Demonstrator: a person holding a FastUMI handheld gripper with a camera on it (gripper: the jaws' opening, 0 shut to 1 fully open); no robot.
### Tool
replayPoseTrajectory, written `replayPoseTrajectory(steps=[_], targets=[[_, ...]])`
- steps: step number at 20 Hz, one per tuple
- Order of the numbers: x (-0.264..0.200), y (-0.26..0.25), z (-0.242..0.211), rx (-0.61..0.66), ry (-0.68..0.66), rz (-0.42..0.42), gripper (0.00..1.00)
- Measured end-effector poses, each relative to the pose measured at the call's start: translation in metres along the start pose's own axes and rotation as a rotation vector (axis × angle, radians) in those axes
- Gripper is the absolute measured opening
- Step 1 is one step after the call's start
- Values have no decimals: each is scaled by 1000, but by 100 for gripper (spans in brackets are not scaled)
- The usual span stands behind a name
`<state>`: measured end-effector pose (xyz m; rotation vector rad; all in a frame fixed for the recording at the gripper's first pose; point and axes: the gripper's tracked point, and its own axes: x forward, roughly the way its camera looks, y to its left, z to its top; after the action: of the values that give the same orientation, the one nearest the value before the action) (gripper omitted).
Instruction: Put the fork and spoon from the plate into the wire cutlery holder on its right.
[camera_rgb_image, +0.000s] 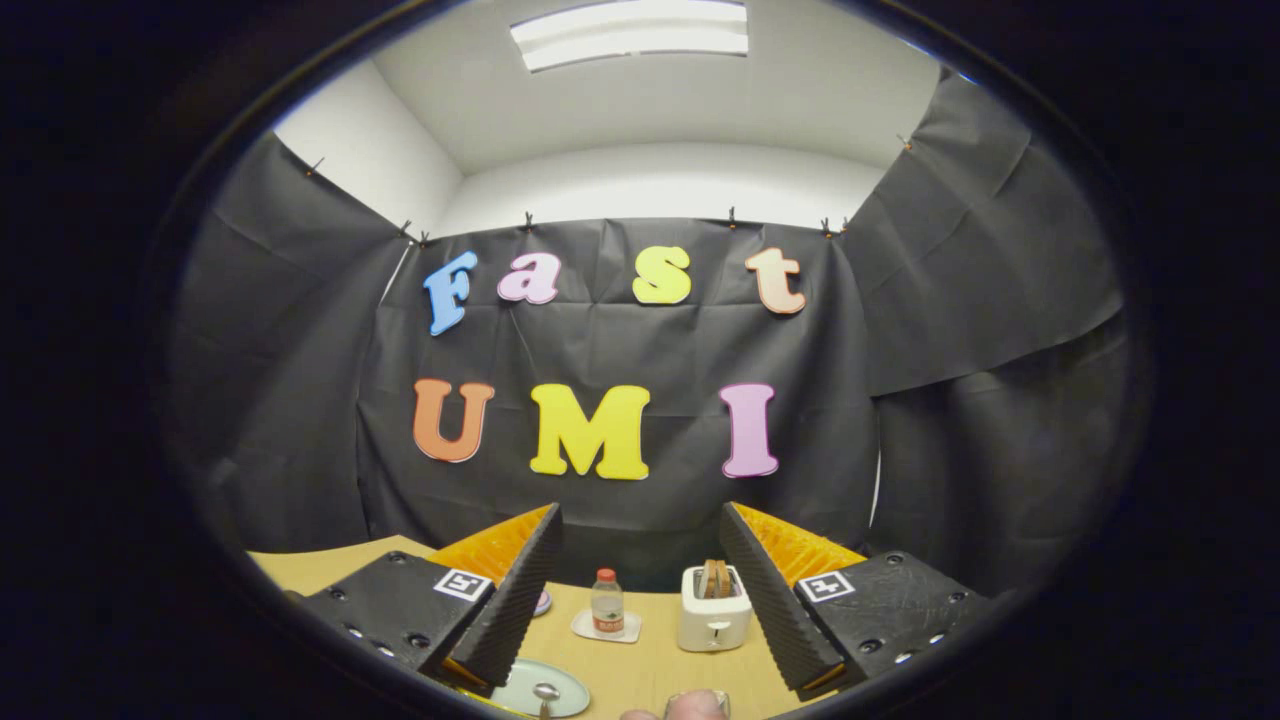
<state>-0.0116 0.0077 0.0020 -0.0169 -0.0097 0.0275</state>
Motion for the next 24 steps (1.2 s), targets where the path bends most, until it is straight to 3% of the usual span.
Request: replayPoseTrajectory(steps=[6, 12, 16, 22, 24], targets=[[-3, 9, -11, -22, 35, 34, 95], [-10, 35, -62, -36, 196, 111, 95], [-24, 71, -132, -47, 421, 216, 95], [-41, 106, -258, -58, 813, 287, 96], [-43, 107, -295, -44, 924, 269, 96]])
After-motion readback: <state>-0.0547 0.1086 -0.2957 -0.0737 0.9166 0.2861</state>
